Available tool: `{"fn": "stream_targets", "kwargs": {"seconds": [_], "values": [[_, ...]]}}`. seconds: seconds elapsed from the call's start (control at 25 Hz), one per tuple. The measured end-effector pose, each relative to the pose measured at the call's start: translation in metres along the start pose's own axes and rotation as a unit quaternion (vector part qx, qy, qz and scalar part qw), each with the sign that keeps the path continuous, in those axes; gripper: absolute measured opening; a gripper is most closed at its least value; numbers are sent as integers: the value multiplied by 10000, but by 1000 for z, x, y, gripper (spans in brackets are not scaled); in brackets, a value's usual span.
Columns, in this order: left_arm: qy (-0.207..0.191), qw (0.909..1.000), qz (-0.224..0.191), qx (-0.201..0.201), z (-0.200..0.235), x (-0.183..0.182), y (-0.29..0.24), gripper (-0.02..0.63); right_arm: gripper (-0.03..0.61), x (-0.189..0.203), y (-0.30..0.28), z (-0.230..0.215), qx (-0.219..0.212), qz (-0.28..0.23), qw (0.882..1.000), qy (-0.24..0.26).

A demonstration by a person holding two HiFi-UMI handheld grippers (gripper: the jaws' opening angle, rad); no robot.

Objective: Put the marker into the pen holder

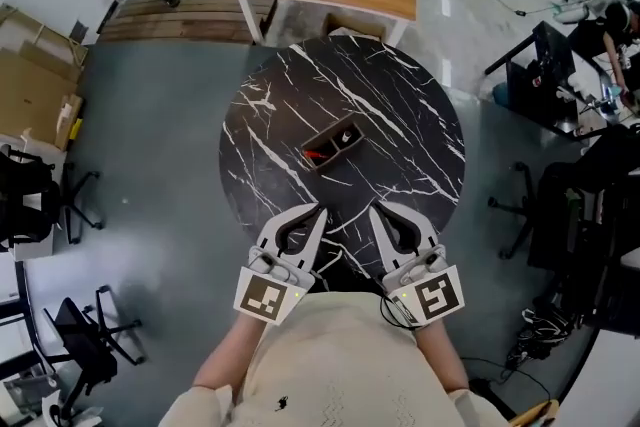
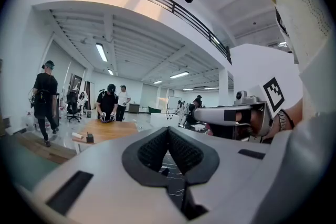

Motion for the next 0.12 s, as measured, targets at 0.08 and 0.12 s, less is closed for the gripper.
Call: {"fn": "stream_targets", "kwargs": {"seconds": [0.08, 0.12], "values": [[-14, 10000, -13, 6, -4, -2, 4, 8, 17, -2, 4, 6, -8, -12, 10000, -16], [-24, 10000, -25, 12, -6, -4, 6, 8, 17, -3, 6, 9, -11, -17, 10000, -25]]}}
Point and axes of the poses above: the fingertips, and each gripper's own axes: y backward along the fingers, z to its left, x out of its underside, the point moved 6 cm from there along y, backward along the fingers, and after that the axes turned 5 degrees about z, right-handed, at the moved point
